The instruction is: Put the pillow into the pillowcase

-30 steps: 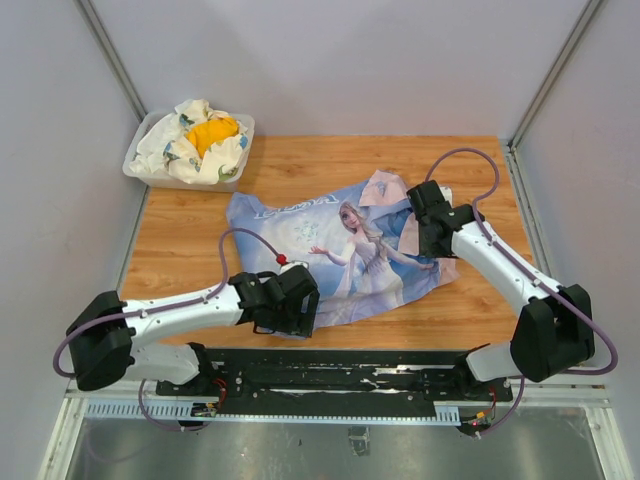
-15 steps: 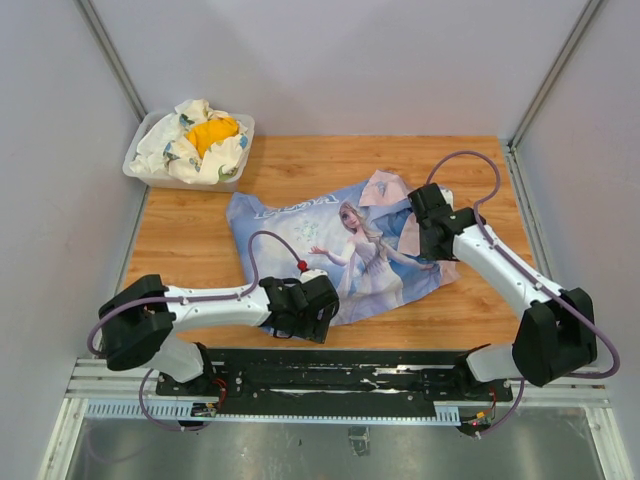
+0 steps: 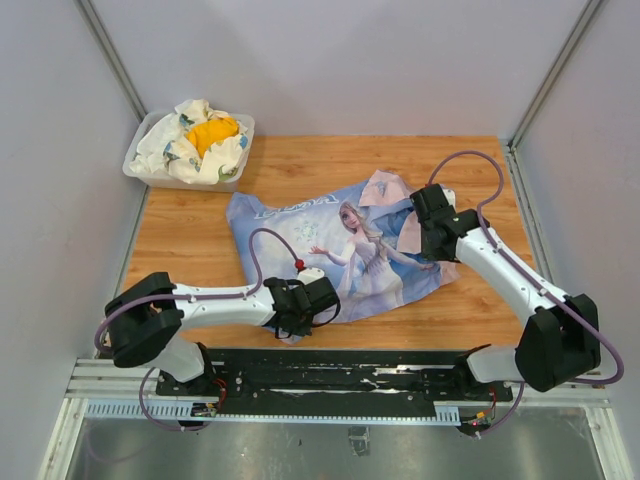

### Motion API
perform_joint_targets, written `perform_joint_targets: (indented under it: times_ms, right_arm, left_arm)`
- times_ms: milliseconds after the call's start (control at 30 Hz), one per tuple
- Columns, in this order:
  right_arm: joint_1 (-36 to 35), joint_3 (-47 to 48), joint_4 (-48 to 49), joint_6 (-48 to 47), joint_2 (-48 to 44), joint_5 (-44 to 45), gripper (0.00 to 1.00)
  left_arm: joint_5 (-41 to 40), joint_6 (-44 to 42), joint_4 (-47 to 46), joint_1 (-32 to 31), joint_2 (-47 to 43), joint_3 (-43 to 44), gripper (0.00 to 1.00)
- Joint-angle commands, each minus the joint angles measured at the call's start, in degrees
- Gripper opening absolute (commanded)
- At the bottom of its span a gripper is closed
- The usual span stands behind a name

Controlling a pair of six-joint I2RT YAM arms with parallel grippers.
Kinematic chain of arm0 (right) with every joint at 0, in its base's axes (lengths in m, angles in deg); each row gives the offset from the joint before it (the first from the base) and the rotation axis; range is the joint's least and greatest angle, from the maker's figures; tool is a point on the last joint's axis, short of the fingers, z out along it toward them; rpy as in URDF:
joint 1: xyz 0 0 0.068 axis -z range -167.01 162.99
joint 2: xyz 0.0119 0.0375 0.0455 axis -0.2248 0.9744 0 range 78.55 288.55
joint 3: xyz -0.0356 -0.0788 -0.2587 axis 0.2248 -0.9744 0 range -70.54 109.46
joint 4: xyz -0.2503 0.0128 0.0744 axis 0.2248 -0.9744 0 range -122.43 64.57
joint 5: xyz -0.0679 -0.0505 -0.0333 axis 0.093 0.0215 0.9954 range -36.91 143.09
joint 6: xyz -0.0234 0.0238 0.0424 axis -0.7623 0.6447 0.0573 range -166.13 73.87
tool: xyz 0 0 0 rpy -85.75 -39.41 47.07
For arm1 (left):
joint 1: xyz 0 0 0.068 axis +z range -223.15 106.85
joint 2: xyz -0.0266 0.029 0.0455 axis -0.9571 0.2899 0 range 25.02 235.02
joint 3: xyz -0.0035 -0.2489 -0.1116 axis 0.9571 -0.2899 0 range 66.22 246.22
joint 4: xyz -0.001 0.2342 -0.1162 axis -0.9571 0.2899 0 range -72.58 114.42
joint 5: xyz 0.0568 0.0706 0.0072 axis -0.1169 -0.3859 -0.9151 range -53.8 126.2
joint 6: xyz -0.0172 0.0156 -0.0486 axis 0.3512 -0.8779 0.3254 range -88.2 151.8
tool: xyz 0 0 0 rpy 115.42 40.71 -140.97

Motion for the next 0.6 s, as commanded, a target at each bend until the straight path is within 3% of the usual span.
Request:
perform_joint_targets:
  times_ms: [0, 333, 567]
  right_arm:
    - [0.79, -0.1, -1.41, 1.18, -1.81, 0.2, 0.01]
    - [0.98, 7.04, -5.69, 1.48, -7.19, -2.61, 0.01]
    - [1.05, 14.01, -5.53, 0.95, -10.06, -2.86, 0.01]
  left_arm:
    - [-1.94, 1.26, 0.99, -0.16, 0.59, 1.21, 0.01]
    - [-8.66, 0.73, 19.51, 0.05, -7.58, 15.68, 0.0]
    - [-11.63, -4.16, 28.35, 4.52, -10.95, 27.18, 0.0]
